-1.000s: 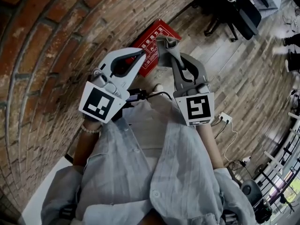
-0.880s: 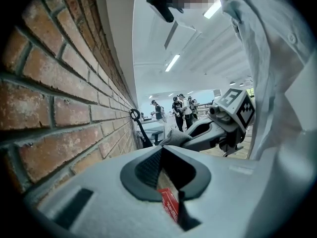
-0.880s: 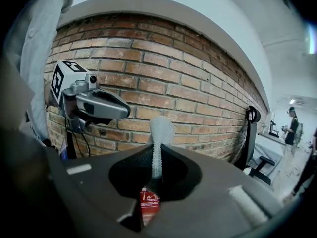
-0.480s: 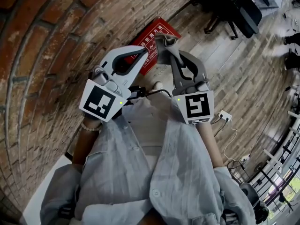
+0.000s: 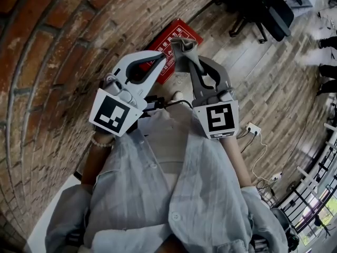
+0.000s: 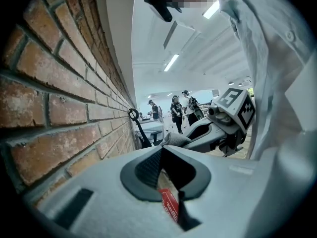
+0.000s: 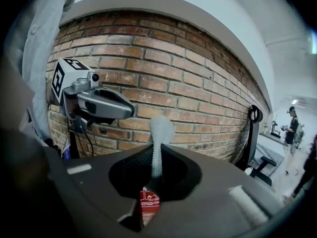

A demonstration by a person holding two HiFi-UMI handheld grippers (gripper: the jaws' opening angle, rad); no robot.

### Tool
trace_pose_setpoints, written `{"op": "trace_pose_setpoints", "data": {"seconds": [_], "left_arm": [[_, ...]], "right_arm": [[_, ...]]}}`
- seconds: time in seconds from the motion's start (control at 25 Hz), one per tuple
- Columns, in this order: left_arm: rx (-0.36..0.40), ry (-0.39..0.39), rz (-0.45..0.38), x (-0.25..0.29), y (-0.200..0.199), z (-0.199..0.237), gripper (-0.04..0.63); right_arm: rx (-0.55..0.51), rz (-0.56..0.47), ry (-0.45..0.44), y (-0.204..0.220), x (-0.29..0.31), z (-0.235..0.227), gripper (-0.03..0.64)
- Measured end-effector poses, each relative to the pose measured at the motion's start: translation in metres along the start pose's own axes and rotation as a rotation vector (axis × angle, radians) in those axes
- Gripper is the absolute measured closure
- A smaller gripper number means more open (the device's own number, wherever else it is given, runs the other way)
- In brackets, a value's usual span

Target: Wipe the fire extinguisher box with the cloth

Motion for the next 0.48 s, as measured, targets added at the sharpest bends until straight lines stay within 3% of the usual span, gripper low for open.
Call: {"op": "trace_pose_setpoints", "data": {"seconds": [0.48], "left_arm": [[0.013,0.017,-0.006,0.0009,0.0007,-0.0010,0.598]], "right_arm": [[0.000,0.015,0.007,0.0018,-0.0025,0.0026,0.592]]}}
Point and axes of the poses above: the fingertips, and each gripper's own axes: x forward along the fingers, z to its left, y out of its underside, the point moved 10 cm from there along -x, backward along the fingers, and after that the axes turned 13 degrees about -z, right-handed, at the moved point
